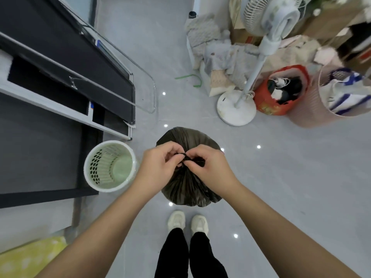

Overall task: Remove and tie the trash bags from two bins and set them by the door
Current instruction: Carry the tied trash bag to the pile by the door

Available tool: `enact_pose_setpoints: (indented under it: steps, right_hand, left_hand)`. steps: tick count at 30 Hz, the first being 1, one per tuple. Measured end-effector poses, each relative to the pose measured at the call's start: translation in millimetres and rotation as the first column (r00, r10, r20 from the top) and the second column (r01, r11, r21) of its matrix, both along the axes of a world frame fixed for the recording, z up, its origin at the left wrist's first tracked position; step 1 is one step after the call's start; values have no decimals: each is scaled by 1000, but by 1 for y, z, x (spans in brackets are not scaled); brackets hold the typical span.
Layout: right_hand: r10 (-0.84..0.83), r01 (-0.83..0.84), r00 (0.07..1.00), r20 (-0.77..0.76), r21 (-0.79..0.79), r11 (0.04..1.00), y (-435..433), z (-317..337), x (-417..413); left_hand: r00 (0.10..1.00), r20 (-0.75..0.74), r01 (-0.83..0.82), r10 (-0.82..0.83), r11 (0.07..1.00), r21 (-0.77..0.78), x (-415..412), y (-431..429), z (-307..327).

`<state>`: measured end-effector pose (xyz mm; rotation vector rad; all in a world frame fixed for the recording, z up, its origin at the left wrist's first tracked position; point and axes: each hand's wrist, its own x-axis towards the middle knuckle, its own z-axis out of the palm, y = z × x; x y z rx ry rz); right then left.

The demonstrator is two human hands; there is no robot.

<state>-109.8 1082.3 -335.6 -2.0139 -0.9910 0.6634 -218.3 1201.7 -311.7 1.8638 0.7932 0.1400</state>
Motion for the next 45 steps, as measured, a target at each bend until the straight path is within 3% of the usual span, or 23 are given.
enact_pose_setpoints:
  steps: [10, 19, 25, 31, 45]
  right_hand:
    - [-205, 205, 979, 20, -40, 978, -123, 38, 46]
    - [-325, 323, 945, 40, 40, 945, -254, 50, 134]
    - [-386, 380, 919, 84, 79, 922, -344, 64, 202]
    - [-459, 451, 884, 96, 93, 888, -418, 72, 281]
    - [-625, 614, 769, 133, 119, 780, -570, 89, 494]
  left_hand:
    - [934, -110, 347, -341, 937, 46, 76, -92, 39]
    - [935, -76, 353, -346, 929, 109, 175, -225, 56]
    - [931, -3, 366, -366, 930, 36, 252, -310, 64]
    - [870, 28, 492, -492, 870, 6, 344, -372, 73]
    - [680, 54, 723, -732, 680, 121, 597, -511, 92]
